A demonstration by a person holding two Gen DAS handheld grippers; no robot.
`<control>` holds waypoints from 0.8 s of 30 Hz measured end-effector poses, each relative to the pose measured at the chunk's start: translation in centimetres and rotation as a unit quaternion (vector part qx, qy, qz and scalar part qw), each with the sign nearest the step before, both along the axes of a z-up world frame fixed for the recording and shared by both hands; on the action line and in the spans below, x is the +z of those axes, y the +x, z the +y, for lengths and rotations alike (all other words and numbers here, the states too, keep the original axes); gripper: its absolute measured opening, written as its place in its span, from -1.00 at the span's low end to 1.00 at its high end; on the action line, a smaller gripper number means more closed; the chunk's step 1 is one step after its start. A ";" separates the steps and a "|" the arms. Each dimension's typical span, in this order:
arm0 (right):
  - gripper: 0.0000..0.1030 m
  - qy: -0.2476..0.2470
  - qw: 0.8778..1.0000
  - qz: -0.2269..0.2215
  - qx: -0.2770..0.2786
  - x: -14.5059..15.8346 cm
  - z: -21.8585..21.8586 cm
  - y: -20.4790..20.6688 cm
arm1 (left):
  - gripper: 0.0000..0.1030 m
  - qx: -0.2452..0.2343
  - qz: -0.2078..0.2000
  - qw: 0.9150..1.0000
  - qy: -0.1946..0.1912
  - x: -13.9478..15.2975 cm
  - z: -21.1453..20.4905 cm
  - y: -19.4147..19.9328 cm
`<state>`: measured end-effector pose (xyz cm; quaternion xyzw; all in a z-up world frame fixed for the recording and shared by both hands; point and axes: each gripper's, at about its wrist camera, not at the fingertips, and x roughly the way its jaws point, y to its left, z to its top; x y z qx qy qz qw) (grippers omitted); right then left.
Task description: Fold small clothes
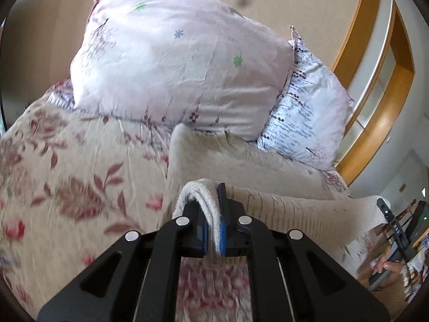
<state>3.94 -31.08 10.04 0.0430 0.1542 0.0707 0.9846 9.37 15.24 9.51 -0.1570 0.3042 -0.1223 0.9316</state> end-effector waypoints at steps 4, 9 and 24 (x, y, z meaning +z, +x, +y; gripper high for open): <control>-0.85 0.013 1.000 0.009 -0.022 0.8 0.1 3.9 | -0.88 0.018 -0.008 1.000 -0.021 0.5 0.2 4.0; -0.85 0.030 0.998 0.034 -0.037 0.9 0.0 9.3 | -0.88 0.039 0.008 0.999 -0.035 -0.2 -0.1 9.4; -0.85 0.099 0.976 0.177 -0.079 -5.8 -2.2 20.3 | -0.88 0.070 0.085 0.993 -0.051 -5.8 -1.0 17.8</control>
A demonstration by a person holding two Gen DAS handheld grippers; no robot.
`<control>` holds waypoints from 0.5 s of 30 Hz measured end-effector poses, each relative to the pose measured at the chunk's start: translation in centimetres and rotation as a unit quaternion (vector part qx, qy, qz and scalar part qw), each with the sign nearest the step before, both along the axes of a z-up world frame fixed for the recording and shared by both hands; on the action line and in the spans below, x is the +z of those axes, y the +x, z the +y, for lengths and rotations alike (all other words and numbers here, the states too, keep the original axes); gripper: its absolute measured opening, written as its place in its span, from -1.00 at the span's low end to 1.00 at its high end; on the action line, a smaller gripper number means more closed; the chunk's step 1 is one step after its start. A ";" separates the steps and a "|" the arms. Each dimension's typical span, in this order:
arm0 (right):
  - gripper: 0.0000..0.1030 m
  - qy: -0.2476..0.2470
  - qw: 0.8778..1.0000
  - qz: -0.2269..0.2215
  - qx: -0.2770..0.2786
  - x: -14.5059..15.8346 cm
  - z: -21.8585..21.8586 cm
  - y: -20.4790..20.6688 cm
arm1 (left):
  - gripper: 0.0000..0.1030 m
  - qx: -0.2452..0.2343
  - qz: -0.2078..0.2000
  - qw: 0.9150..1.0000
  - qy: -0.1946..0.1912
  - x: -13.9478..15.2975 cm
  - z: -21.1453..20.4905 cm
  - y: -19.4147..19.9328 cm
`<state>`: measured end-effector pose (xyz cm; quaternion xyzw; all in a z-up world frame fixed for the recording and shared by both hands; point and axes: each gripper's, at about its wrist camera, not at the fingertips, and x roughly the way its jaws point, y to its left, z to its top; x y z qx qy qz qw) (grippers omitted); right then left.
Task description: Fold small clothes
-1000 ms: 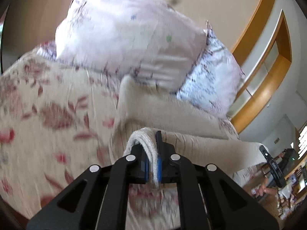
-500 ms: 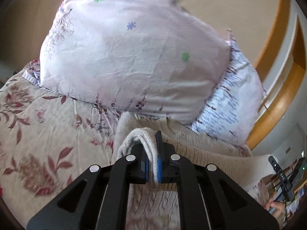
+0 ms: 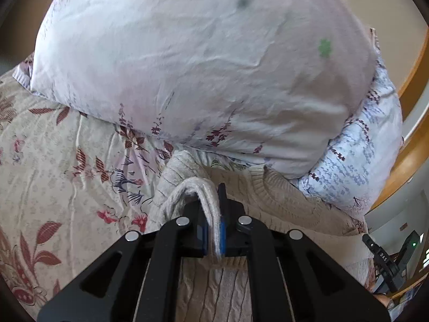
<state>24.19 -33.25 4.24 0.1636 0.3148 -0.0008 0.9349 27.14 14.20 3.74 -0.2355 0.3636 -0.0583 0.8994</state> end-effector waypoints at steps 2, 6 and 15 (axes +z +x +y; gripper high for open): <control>-0.85 0.020 1.000 0.011 -0.003 -0.4 -0.4 0.9 | -0.88 0.002 0.005 1.000 -0.002 -0.4 0.0 0.5; -0.85 0.054 0.998 0.032 -0.011 -1.1 -1.0 2.5 | -0.88 0.005 0.022 1.000 -0.001 -1.2 -0.2 1.7; -0.10 0.172 0.984 0.053 -0.017 -2.1 -2.4 4.6 | -0.54 0.007 0.041 0.999 -0.024 -1.3 -0.4 3.0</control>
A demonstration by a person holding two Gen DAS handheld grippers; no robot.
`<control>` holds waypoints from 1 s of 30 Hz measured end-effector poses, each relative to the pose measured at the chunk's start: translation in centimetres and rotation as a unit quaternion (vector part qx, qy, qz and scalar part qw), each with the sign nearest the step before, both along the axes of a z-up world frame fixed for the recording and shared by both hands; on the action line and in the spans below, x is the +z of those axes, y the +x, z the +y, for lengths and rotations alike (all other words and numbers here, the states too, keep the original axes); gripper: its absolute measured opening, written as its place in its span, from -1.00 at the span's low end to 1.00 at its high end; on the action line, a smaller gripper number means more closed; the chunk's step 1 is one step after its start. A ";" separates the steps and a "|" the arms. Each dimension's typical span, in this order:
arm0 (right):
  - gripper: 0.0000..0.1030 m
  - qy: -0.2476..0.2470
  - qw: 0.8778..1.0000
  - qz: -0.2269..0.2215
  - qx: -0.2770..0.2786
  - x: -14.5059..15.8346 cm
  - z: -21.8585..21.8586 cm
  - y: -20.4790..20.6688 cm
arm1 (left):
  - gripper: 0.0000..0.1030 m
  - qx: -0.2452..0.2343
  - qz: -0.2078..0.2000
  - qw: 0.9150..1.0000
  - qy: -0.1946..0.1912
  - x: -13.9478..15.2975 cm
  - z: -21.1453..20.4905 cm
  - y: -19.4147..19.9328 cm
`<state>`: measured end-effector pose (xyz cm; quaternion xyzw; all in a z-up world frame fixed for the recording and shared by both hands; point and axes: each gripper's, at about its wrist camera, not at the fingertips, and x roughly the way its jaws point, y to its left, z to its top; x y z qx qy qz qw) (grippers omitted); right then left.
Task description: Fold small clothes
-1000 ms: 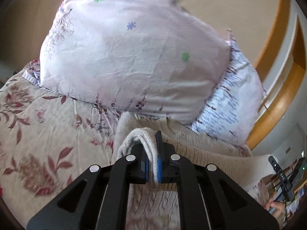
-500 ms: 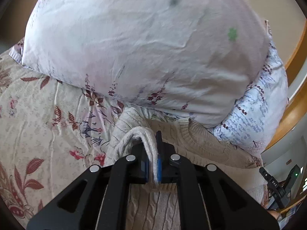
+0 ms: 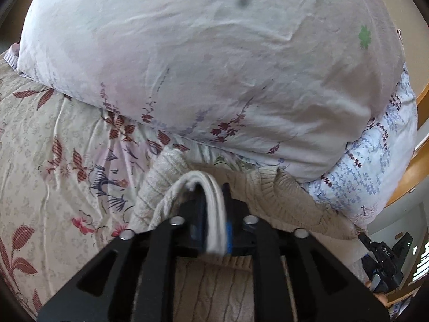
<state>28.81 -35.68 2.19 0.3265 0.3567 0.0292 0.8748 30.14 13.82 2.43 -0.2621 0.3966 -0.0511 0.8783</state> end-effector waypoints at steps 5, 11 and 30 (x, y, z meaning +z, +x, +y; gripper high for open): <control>0.25 -0.020 0.999 -0.042 -0.008 2.1 0.2 -0.8 | 0.24 0.000 -0.028 0.999 -0.023 1.9 0.3 -0.5; 0.15 -0.068 0.996 -0.054 -0.011 3.6 -1.5 -4.4 | 0.32 -0.018 -0.075 0.997 0.021 4.7 2.1 -4.4; -0.23 -0.150 0.987 0.019 0.053 -0.3 0.1 -7.7 | -0.39 -0.053 0.010 0.997 0.059 -0.9 2.4 -8.4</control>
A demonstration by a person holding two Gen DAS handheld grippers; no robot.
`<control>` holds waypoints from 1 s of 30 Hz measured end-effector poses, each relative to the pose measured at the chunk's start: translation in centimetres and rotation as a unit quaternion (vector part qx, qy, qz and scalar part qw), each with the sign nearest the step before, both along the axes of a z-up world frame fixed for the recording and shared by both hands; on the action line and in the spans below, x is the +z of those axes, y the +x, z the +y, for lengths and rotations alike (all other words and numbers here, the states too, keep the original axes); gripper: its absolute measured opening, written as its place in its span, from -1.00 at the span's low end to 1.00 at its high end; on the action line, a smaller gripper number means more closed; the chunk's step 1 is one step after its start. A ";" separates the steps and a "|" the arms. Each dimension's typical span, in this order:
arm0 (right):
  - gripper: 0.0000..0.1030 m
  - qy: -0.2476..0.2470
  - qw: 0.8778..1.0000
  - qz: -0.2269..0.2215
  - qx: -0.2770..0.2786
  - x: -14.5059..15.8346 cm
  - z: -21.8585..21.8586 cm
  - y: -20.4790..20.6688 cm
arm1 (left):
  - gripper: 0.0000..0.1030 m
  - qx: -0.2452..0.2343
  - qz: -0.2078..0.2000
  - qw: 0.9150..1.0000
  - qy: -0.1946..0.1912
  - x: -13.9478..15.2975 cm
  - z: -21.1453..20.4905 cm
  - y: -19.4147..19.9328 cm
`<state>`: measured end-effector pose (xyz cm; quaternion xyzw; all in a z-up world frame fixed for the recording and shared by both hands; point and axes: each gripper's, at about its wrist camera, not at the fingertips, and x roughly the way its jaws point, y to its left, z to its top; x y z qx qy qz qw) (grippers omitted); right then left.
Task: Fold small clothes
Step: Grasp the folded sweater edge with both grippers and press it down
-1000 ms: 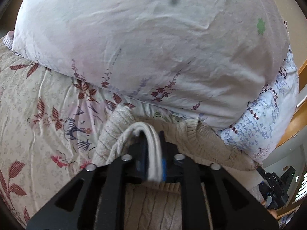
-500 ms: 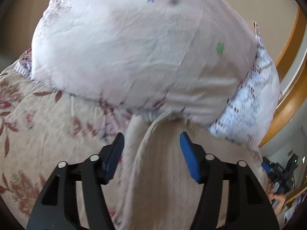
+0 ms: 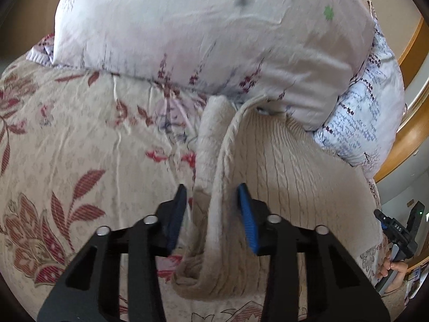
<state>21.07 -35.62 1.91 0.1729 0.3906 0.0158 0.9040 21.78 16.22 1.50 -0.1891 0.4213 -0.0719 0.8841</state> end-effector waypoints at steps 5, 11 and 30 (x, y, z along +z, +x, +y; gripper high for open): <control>-0.73 -0.015 1.000 -0.010 0.004 0.2 0.5 -0.4 | -0.60 -0.005 -0.004 1.000 0.005 0.1 -0.2 -0.5; -0.79 -0.007 0.999 -0.039 -0.001 1.7 0.5 -1.9 | -0.76 -0.002 -0.012 1.000 -0.005 0.7 0.5 -1.2; -0.80 -0.019 0.999 -0.012 -0.032 -0.1 -0.1 -5.0 | -0.84 -0.026 -0.011 0.999 -0.022 -0.1 1.7 -3.0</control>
